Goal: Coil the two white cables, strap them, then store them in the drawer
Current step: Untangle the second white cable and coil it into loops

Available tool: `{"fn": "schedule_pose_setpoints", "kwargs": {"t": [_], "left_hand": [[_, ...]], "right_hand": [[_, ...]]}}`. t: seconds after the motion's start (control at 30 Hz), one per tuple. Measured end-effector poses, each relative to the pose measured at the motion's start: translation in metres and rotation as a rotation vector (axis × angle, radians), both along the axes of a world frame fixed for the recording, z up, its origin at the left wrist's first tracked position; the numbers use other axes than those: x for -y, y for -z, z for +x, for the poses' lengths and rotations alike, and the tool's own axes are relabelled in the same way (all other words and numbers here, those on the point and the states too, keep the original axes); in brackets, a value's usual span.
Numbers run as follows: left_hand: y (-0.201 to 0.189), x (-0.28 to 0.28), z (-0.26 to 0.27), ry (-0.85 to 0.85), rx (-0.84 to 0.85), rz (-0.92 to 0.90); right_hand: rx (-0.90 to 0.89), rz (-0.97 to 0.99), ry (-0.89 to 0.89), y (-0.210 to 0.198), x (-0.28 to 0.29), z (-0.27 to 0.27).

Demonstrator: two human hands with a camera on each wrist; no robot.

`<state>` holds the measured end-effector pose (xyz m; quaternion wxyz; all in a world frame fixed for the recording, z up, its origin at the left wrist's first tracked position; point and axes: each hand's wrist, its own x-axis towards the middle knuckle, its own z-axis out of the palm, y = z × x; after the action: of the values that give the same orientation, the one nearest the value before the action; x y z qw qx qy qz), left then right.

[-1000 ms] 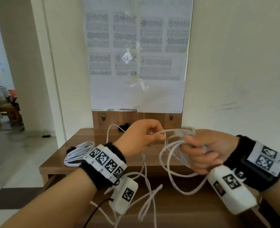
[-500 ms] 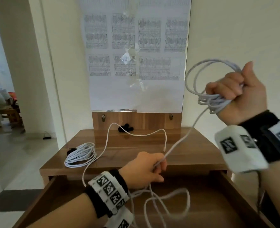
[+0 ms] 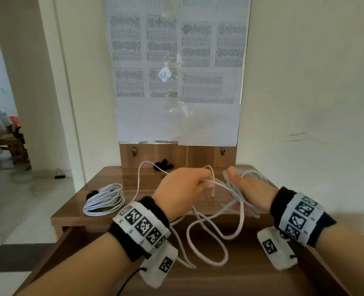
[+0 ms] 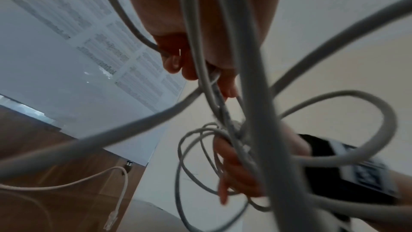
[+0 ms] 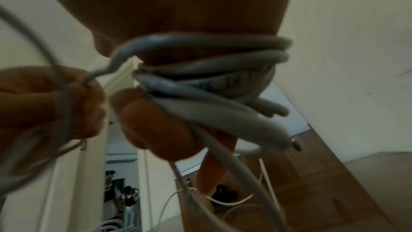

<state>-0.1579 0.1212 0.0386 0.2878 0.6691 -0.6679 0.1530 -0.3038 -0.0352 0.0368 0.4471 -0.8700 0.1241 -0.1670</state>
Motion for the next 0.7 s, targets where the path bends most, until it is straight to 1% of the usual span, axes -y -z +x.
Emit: {"fn": "schedule_pose_setpoints", "kwargs": {"t": [0.07,0.13,0.17,0.2,0.33,0.37,0.43,0.5,0.57,0.63,0.67,0.7], "left_hand": [[-0.002,0.002,0.006,-0.026,-0.031,0.005],[-0.001,-0.001,0.013,-0.045,-0.017,0.053],[0.001,-0.003,0.017,-0.051,-0.008,0.086],[0.004,-0.006,0.022,-0.042,-0.018,0.119],[0.033,-0.009,0.036,0.057,-0.163,0.151],[0.043,-0.008,0.04,0.057,-0.188,0.13],[0.062,-0.009,0.051,0.029,-0.269,0.082],[0.08,-0.015,0.069,-0.05,-0.337,0.07],[0.096,-0.025,0.087,-0.178,-0.365,0.122],[0.106,-0.032,0.092,-0.323,-0.31,0.233],[0.108,-0.033,0.091,-0.386,-0.27,0.26],[0.107,-0.031,0.087,-0.437,-0.245,0.248]], "right_hand": [[-0.155,0.084,-0.162,0.002,-0.004,-0.007],[-0.341,0.163,-0.283,0.0,0.0,-0.016],[-0.365,0.248,-0.336,0.0,0.005,-0.019],[-0.332,0.341,-0.399,-0.003,0.009,-0.023],[0.055,0.669,-0.695,-0.021,0.024,-0.031],[0.143,0.714,-0.723,-0.028,0.026,-0.031],[0.3,0.805,-0.71,-0.04,0.032,-0.033],[0.433,0.987,-0.714,-0.047,0.043,-0.038],[0.527,1.149,-0.735,-0.05,0.058,-0.042],[0.565,1.197,-0.676,-0.049,0.065,-0.04],[0.565,1.211,-0.668,-0.047,0.065,-0.038],[0.568,1.222,-0.674,-0.044,0.063,-0.035]]}}
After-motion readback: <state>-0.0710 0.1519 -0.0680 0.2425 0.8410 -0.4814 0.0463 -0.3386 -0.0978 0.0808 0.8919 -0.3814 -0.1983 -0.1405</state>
